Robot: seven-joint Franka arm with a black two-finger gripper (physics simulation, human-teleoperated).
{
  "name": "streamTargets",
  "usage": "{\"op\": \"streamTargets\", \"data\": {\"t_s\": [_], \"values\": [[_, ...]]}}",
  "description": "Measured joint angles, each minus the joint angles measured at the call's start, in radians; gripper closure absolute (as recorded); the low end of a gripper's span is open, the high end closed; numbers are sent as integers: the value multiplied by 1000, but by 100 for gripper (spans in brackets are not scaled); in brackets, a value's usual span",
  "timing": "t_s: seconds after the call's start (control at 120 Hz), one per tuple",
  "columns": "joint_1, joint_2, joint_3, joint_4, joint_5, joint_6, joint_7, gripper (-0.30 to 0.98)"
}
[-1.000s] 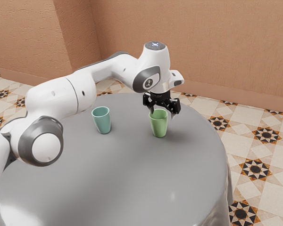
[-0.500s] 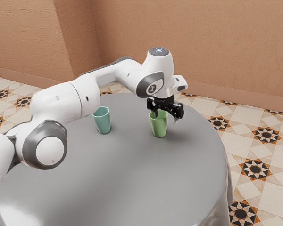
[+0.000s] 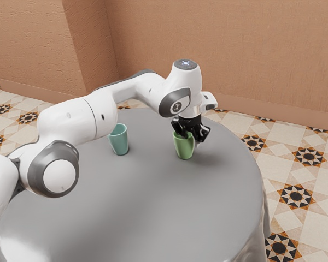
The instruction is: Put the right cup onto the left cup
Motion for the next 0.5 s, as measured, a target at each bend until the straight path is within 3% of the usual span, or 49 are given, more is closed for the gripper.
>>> {"op": "streamTargets", "data": {"t_s": [0.2, 0.5], "values": [[0, -1, 4, -2, 0, -3, 1, 70], [0, -43, 9, -14, 2, -9, 4, 77]]}}
